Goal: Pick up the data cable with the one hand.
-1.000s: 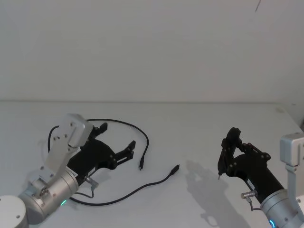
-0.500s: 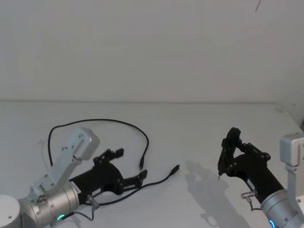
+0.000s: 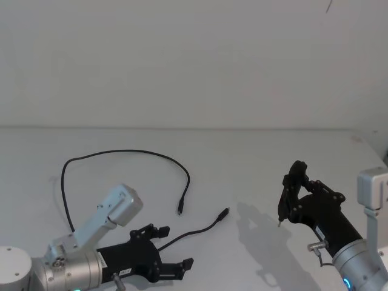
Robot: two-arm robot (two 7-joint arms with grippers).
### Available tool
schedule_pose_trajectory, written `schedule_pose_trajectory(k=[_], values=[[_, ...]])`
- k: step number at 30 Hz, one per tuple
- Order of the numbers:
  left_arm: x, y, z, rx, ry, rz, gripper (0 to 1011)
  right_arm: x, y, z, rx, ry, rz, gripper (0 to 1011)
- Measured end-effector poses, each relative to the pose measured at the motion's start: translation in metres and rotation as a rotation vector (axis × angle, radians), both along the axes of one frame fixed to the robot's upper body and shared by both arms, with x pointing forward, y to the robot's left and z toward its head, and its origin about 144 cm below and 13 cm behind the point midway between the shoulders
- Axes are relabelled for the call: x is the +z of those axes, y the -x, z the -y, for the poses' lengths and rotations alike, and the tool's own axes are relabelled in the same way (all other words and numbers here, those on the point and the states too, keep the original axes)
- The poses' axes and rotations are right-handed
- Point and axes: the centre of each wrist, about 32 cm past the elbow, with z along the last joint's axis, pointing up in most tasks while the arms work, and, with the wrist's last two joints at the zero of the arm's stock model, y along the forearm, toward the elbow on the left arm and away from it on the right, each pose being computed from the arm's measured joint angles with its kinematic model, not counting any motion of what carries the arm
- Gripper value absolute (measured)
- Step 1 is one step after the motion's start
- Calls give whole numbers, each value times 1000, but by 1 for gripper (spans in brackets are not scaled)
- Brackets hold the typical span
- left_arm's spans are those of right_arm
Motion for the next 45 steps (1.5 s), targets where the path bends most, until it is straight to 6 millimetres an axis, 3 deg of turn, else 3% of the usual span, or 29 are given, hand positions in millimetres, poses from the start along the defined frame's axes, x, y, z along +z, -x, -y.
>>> schedule_pose_trajectory(k=[13, 17, 26, 45], values=[[-8, -5, 5, -16, -39, -5, 1001, 0, 0, 0, 0, 0, 0, 279], [-11, -6, 8, -4, -30, 5, 932, 0, 0, 0, 0, 0, 0, 279], [-15, -6, 16, 40, 10, 27, 698, 0, 0, 0, 0, 0, 0, 279], [-17, -3, 22, 80, 40, 34, 91, 0, 0, 0, 0, 0, 0, 279]])
